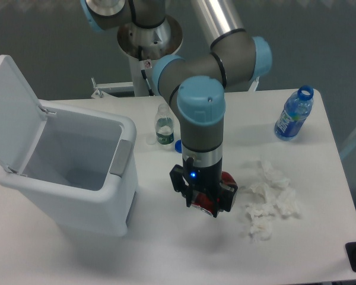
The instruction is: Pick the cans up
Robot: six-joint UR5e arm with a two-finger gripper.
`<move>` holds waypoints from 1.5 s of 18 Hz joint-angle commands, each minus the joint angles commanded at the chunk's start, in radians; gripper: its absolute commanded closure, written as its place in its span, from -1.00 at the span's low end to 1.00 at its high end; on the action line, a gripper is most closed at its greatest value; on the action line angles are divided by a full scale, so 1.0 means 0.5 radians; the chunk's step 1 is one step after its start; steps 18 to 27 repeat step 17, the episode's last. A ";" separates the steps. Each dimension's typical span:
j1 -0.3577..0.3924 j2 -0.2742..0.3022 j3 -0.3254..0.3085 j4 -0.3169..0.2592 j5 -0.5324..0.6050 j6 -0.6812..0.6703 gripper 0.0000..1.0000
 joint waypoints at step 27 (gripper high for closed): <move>0.061 0.052 0.003 -0.003 -0.074 -0.003 -0.13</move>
